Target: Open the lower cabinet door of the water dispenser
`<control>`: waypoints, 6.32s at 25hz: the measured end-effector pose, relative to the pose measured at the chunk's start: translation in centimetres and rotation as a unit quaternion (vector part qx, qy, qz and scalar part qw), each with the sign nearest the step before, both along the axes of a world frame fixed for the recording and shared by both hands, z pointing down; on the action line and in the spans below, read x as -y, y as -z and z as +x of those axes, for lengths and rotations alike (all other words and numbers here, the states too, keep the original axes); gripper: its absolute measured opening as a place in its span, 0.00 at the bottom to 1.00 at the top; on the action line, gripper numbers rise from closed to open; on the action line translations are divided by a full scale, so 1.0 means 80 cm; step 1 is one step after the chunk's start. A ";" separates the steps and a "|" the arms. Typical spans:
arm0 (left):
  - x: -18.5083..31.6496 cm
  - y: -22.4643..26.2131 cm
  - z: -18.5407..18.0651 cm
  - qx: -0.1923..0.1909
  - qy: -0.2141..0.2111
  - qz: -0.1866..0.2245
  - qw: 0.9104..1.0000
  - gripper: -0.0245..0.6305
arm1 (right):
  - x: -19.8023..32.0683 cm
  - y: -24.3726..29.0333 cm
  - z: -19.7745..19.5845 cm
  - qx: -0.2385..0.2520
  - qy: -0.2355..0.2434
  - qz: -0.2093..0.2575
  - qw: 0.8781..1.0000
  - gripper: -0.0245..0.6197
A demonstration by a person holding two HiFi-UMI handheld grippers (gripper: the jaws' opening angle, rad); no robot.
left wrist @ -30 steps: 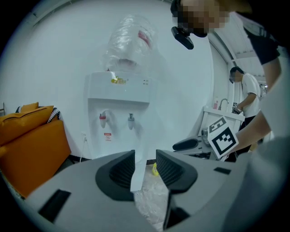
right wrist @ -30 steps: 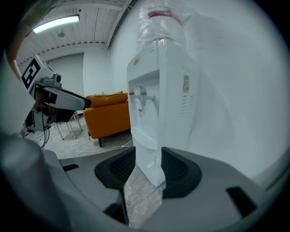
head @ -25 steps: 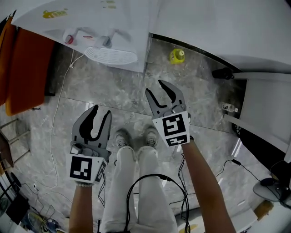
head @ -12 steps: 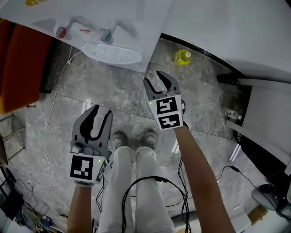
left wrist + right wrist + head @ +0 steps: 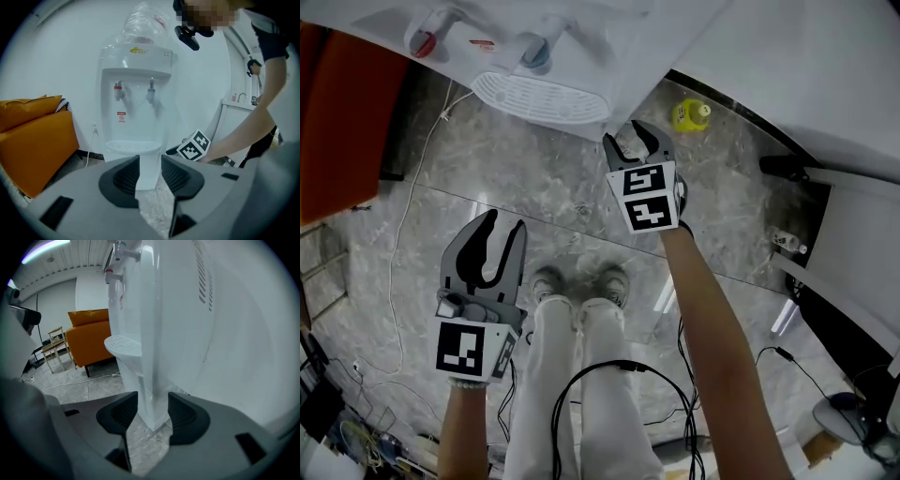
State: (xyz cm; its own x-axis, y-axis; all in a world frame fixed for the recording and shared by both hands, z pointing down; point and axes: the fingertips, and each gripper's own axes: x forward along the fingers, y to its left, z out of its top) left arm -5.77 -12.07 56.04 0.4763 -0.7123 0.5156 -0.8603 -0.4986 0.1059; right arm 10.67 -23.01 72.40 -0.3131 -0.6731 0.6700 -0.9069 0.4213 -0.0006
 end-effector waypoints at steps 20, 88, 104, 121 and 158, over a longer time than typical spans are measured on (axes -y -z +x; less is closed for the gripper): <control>-0.010 -0.015 -0.020 -0.010 0.013 -0.003 1.000 0.26 | 0.016 -0.024 0.001 -0.020 -0.017 -0.020 0.999 0.26; 0.042 -0.195 0.104 -0.072 0.200 -0.215 0.953 0.53 | -0.236 0.053 0.079 0.059 -0.074 -0.049 0.994 0.04; 0.050 -0.223 0.100 -0.027 0.217 -0.228 0.949 0.49 | -0.245 0.048 0.086 0.056 -0.059 -0.056 0.995 0.04; -0.019 -0.223 0.023 -0.003 0.217 -0.233 0.948 0.37 | -0.228 0.064 0.020 0.045 -0.006 -0.054 0.997 0.04; -0.008 -0.228 -0.305 0.065 0.302 -0.188 0.933 0.22 | -0.200 0.071 -0.117 0.010 0.036 -0.069 0.997 0.04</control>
